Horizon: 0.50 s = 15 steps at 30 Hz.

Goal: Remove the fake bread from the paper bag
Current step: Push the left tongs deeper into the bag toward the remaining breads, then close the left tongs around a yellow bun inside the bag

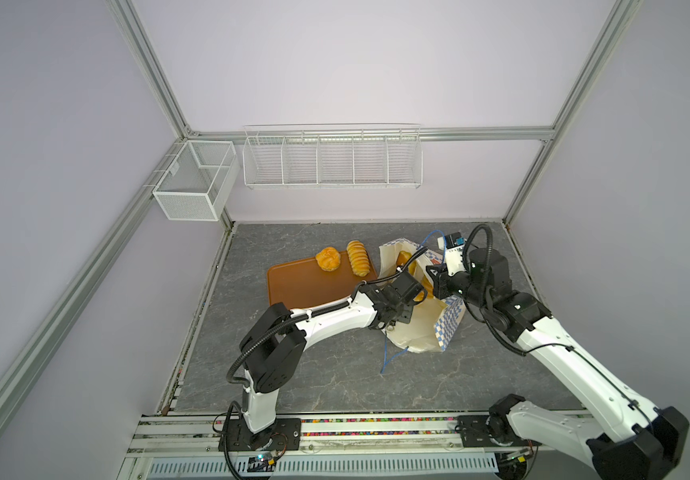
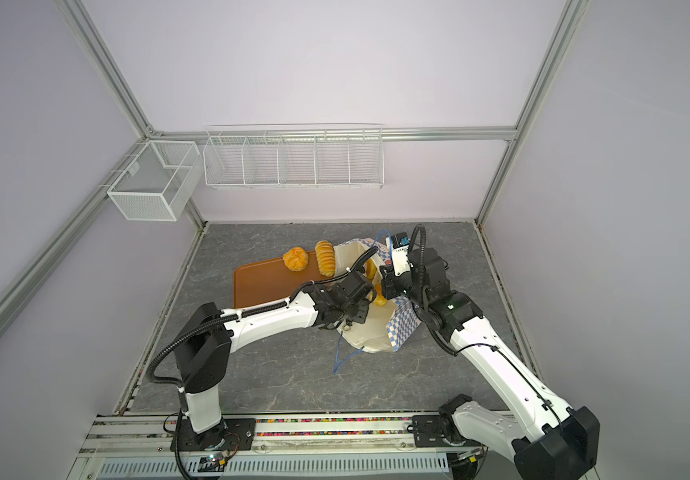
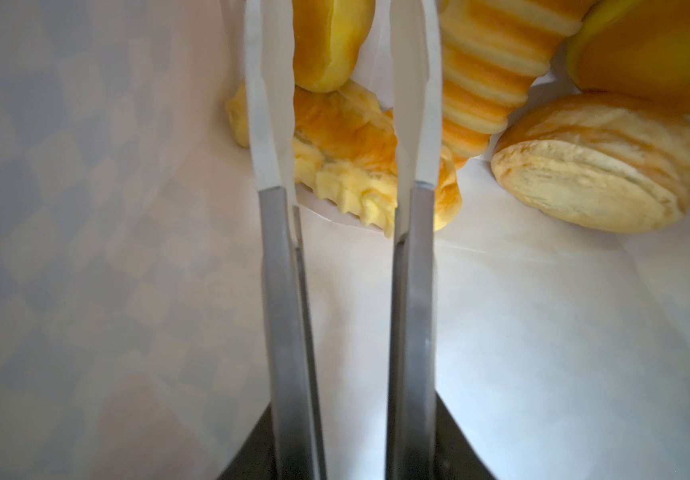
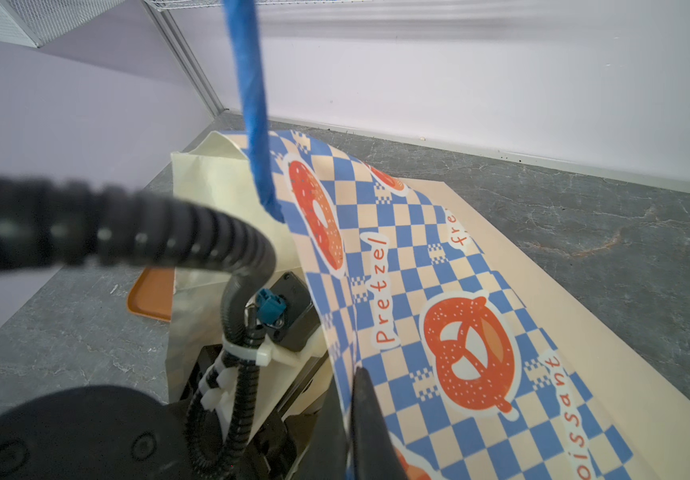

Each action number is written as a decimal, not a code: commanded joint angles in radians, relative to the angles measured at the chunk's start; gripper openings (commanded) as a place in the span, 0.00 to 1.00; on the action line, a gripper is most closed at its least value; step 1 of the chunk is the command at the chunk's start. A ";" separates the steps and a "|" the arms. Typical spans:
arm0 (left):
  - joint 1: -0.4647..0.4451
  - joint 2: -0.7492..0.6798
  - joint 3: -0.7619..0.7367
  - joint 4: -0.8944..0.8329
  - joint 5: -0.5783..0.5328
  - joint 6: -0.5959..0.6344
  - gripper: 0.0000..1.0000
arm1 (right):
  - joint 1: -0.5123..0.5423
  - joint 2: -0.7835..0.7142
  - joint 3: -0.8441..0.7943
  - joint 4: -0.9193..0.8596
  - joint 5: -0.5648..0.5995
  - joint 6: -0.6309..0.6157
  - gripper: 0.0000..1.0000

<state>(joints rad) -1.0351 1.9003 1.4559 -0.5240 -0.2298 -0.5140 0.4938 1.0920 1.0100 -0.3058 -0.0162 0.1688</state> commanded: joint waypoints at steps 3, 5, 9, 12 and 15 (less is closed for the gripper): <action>-0.005 0.047 0.081 -0.028 -0.069 0.000 0.40 | 0.004 -0.026 0.015 0.014 -0.017 0.020 0.07; -0.005 0.063 0.103 -0.045 -0.088 0.004 0.40 | 0.003 -0.027 0.015 0.013 -0.022 0.022 0.07; -0.005 0.106 0.168 -0.096 -0.124 0.022 0.41 | 0.003 -0.024 0.012 0.014 -0.031 0.028 0.07; -0.005 0.139 0.210 -0.128 -0.134 0.042 0.41 | 0.004 -0.023 0.012 0.016 -0.035 0.030 0.07; -0.005 0.167 0.246 -0.166 -0.148 0.048 0.41 | 0.003 -0.021 0.013 0.017 -0.036 0.031 0.07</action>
<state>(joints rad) -1.0351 2.0346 1.6524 -0.6334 -0.3332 -0.4877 0.4927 1.0847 1.0100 -0.3054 -0.0196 0.1833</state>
